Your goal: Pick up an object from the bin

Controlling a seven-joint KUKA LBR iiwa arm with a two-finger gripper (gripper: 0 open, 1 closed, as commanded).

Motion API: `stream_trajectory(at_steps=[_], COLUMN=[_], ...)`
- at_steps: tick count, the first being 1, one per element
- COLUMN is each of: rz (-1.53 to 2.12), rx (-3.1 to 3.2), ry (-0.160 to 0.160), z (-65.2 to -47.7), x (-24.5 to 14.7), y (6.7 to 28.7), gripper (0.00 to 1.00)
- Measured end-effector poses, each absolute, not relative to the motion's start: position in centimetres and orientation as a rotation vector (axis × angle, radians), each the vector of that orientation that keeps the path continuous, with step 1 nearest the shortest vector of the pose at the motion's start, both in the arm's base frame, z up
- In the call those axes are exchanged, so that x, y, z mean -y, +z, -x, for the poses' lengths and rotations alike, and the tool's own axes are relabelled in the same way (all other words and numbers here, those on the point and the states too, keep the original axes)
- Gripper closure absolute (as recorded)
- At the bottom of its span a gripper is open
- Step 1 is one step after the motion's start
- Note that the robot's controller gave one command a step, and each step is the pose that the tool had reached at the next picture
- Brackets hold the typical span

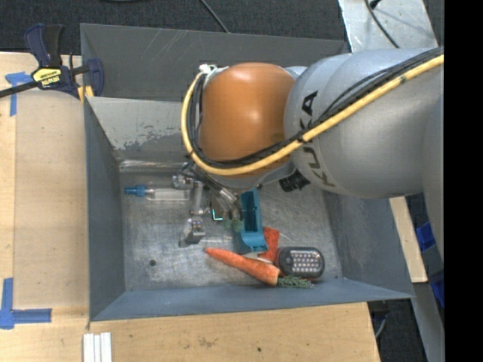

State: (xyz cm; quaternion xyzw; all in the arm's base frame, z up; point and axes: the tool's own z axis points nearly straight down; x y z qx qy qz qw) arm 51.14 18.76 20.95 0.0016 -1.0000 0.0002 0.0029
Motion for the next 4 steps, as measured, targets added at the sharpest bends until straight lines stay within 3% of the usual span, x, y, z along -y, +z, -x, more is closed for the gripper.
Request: stream_trajectory(at_steps=[1,2,3,4], rz=[-0.001,0.099,0.077,-0.167], rx=[3.144,3.146,3.150,3.136], ry=[-0.002,-0.003,-0.006,0.003], z=[-51.3,-54.6,-57.5,-58.3], x=[-18.7,-20.1,-20.0,-22.3], y=[21.4,20.1,14.9,12.1], gripper=[0.00,0.00,0.00,0.00])
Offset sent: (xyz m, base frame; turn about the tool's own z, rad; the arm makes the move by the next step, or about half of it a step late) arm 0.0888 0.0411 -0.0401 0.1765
